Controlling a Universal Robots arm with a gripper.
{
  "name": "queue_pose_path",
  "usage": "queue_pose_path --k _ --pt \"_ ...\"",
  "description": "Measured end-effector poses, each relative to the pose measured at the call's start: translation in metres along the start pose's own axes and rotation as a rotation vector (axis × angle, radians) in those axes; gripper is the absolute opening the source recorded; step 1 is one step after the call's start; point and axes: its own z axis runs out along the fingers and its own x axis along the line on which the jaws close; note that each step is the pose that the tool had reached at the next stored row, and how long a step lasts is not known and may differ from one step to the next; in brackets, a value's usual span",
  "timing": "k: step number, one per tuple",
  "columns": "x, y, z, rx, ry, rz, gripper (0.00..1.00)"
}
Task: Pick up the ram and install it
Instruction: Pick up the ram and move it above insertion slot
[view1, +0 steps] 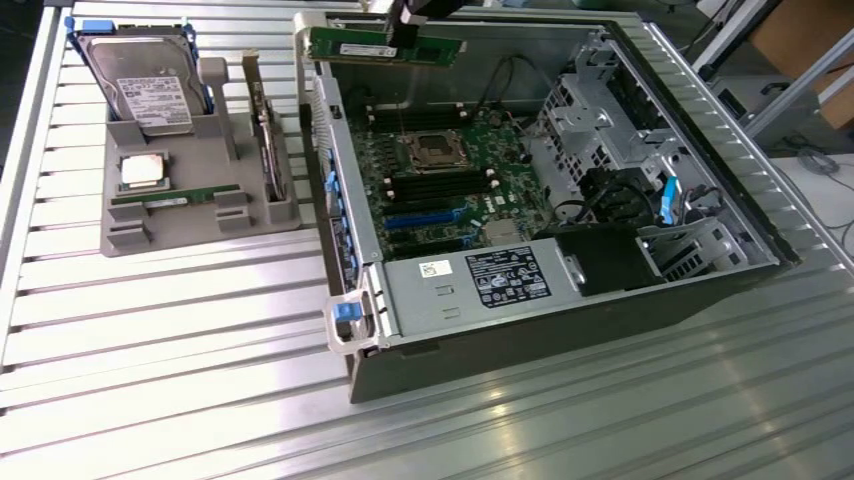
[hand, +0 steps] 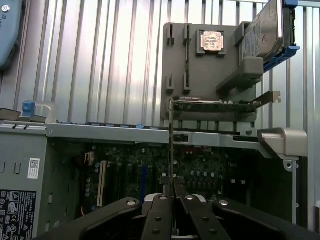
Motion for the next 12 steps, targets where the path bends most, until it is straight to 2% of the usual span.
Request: queue_pose_path --k 12 --pt "0.001 -0.0212 -0.0016 -0.0057 -0.0004 0.0 0.12"
